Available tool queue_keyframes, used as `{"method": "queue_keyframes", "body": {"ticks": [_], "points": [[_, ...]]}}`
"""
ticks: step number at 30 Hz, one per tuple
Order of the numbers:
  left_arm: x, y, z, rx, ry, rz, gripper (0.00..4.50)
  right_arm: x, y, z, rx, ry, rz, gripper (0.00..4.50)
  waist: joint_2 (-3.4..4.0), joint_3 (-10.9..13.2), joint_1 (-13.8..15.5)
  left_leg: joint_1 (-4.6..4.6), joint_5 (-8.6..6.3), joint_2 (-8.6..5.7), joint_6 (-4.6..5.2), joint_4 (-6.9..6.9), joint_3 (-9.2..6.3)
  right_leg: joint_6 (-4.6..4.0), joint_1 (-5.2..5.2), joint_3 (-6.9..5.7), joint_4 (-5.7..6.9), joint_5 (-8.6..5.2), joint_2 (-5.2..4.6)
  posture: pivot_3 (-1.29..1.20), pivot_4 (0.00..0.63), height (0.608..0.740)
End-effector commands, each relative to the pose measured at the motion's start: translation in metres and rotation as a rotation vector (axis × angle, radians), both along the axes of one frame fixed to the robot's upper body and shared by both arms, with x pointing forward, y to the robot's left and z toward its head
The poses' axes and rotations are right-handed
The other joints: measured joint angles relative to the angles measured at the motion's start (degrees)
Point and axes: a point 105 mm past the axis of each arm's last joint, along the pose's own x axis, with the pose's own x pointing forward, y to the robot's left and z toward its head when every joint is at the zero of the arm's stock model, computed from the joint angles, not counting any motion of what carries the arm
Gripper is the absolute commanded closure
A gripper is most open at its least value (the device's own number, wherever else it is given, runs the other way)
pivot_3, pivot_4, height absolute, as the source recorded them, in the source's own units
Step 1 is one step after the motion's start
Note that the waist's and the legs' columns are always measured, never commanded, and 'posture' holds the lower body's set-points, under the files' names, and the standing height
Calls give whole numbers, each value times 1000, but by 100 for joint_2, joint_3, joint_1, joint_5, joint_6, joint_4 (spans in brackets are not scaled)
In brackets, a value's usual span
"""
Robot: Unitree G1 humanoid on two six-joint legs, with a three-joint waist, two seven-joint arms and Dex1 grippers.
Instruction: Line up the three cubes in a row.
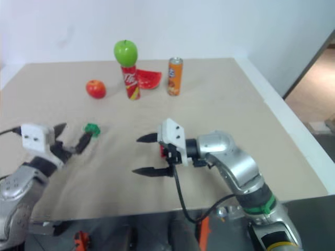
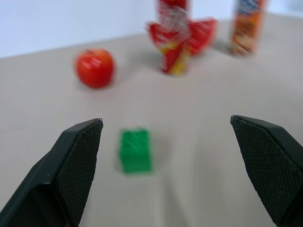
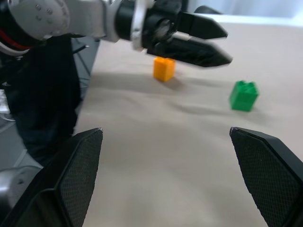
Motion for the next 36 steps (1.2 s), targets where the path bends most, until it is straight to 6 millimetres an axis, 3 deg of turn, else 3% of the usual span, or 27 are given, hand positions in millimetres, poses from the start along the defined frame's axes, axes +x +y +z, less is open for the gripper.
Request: {"method": "queue_keyframes", "body": {"ticks": [1,13,28,36], "points": [[8,-2,-2,-42,45,34,0,2,2,11,14,-58,3,29,0,0,-7,0,0,0,0,0,2,6,-1,3,0,3,0,0,150,740],[43,2,-2,-65,131,120,0,5,1,16,36,-51,-59,29,-2,0,-1,-9,0,-3,-5,-2,-12,5,-4,-3,0,6,1,0,150,740],[69,0,-36,27,334,62,0,9,-4,14,31,-77,-122,29,-2,0,-1,-11,0,-4,-6,-4,-15,4,-6,-6,0,5,1,0,150,740],[79,5,-44,21,386,91,2544,10,-8,14,32,-82,-142,0,-2,0,-1,-14,0,-4,-6,-4,-14,4,-8,-5,0,4,0,0,150,740]]}}
